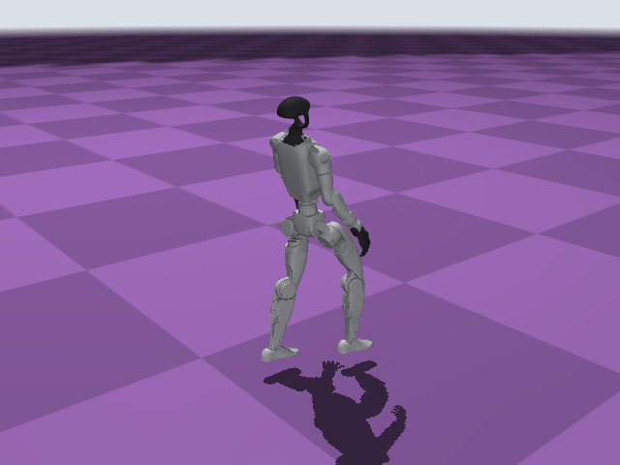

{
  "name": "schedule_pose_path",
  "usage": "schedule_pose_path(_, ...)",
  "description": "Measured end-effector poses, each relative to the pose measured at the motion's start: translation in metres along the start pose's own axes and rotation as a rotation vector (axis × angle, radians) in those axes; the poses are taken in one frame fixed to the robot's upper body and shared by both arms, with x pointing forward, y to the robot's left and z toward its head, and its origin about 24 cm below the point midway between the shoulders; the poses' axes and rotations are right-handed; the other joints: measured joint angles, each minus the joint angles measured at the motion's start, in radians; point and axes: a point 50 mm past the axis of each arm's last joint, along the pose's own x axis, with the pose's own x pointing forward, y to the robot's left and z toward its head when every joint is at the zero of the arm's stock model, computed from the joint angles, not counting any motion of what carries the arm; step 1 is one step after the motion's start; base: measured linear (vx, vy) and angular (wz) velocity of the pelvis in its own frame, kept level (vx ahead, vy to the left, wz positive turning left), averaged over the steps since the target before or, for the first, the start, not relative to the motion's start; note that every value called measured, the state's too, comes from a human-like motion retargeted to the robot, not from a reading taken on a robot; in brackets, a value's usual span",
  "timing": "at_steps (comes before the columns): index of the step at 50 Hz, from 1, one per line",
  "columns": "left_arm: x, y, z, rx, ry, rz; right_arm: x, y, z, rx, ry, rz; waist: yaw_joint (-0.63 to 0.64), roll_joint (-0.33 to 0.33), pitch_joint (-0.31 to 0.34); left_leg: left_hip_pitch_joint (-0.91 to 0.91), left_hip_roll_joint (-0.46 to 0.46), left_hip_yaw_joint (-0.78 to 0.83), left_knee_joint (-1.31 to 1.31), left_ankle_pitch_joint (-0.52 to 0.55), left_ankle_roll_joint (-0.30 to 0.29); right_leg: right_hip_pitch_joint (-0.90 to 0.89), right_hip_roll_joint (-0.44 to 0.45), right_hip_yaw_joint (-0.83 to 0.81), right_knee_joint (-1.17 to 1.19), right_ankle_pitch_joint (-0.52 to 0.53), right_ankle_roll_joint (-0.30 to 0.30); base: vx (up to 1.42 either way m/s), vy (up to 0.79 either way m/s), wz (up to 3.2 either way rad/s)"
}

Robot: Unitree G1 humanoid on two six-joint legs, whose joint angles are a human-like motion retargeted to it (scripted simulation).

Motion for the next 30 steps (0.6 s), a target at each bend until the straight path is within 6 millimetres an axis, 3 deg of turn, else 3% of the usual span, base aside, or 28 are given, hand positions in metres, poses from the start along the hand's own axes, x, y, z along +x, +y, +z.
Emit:
schedule_pose_path(5, -0.002, 0.005, 0.006, -0.048, -0.065, 0.016, -0.001, 0.015, -0.035, 0.085, 0.170, 0.028, -0.045, -0.036, -0.016, 0.063, -0.025, -0.070, 0.020, -0.021, 0.002, 0.035, 0.022, 0.089, -0.256, 0.232, 0.060, 0.41, -0.07, 0.47)
schedule_pose_path(10, -0.003, 0.006, 0.009, -0.071, -0.085, 0.002, -0.005, 0.027, -0.055, 0.165, 0.276, 0.048, -0.076, -0.060, -0.003, 0.091, -0.029, -0.129, 0.038, -0.040, -0.005, 0.046, 0.031, 0.163, -0.370, 0.303, 0.062, 0.40, -0.10, 0.39)
schedule_pose_path(14, -0.004, 0.009, 0.018, -0.073, -0.119, -0.012, -0.005, 0.034, -0.057, 0.194, 0.280, 0.074, -0.088, -0.067, 0.015, 0.087, -0.009, -0.178, 0.027, -0.052, -0.015, 0.023, 0.069, 0.236, -0.369, 0.293, 0.074, 0.40, -0.12, 0.32)
schedule_pose_path(20, -0.005, 0.014, 0.042, -0.113, -0.205, 0.005, -0.002, 0.030, -0.046, 0.209, 0.216, 0.055, -0.089, -0.032, 0.059, 0.045, 0.066, -0.217, -0.007, -0.042, -0.045, -0.062, 0.108, 0.145, -0.263, 0.111, 0.021, 0.43, -0.15, 0.22)
schedule_pose_path(25, -0.004, 0.008, 0.054, -0.208, -0.279, 0.013, 0.000, 0.015, -0.037, 0.208, 0.169, -0.013, -0.091, -0.017, 0.095, -0.017, 0.089, -0.256, 0.041, 0.069, -0.082, -0.071, 0.127, 0.125, -0.257, 0.056, 0.003, 0.47, -0.19, 0.19)
schedule_pose_path(30, -0.001, -0.010, 0.042, -0.279, -0.260, -0.029, 0.001, -0.002, -0.025, 0.189, 0.144, -0.082, -0.066, -0.078, 0.118, -0.136, -0.001, -0.194, 0.288, 0.201, -0.101, 0.044, 0.096, 0.178, -0.356, 0.049, 0.012, 0.50, -0.20, -0.09)
